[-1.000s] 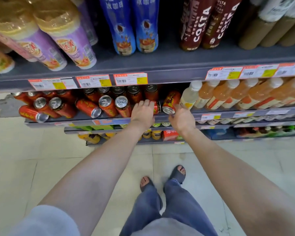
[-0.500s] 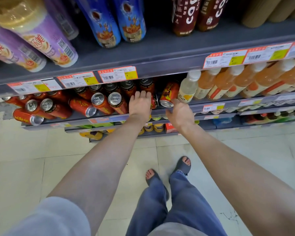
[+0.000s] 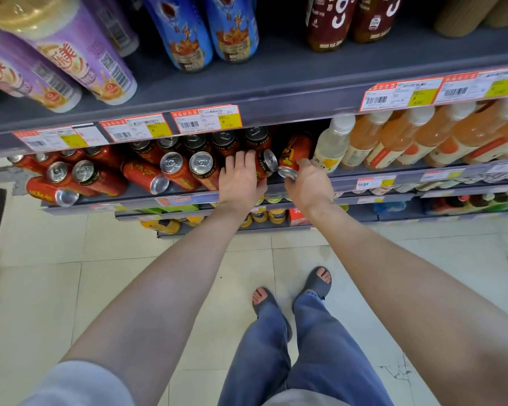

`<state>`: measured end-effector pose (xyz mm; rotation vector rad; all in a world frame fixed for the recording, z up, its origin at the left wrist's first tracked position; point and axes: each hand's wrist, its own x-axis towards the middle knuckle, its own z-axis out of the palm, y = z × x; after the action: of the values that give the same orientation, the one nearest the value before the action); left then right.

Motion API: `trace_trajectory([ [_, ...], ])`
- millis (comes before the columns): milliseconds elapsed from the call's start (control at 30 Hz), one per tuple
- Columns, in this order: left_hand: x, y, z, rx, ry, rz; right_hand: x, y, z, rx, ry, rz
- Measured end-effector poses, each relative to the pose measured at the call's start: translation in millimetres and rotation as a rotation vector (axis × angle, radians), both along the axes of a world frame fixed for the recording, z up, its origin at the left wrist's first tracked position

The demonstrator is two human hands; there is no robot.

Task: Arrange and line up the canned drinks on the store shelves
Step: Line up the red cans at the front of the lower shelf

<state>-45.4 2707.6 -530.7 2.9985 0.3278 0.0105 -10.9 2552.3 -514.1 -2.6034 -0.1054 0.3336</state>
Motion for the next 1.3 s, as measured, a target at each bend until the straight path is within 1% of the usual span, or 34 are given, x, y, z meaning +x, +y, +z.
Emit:
trace_trajectory([
  [133,-6,-10,3,-0.167,-0.051,0.131,1,5,-4,0.028,0.015,-0.031],
  [400,-15,-10,-2,-0.413,-0.221,0.359,2,13,-9,0.058,-0.015,-0.023],
  [533,-15,-7,2,-0.386,-0.202,0.436,2,17,-12,0.053,-0.027,-0.027],
  [667,-14,-13,5,-0.348,-0.183,0.472,-1,19,-14,0.094,-0.035,-0.051],
  [833,-17,-17,6,-0.415,-0.184,0.562,-2,18,-17,0.153,-0.041,-0.097],
  [967,-24,-14,2,-0.450,-0.154,0.578,-1,17,-20,0.208,-0.031,-0.150],
  [1100,-32,-14,-2,-0.498,-0.133,0.595,3,20,-26,0.268,0.013,-0.247],
  [1200,-41,-20,-9,-0.474,-0.074,0.560,6,26,-31,0.319,0.088,-0.345],
  [1300,-50,-25,-15,-0.387,-0.006,0.426,9,31,-36,0.389,0.151,-0.446],
])
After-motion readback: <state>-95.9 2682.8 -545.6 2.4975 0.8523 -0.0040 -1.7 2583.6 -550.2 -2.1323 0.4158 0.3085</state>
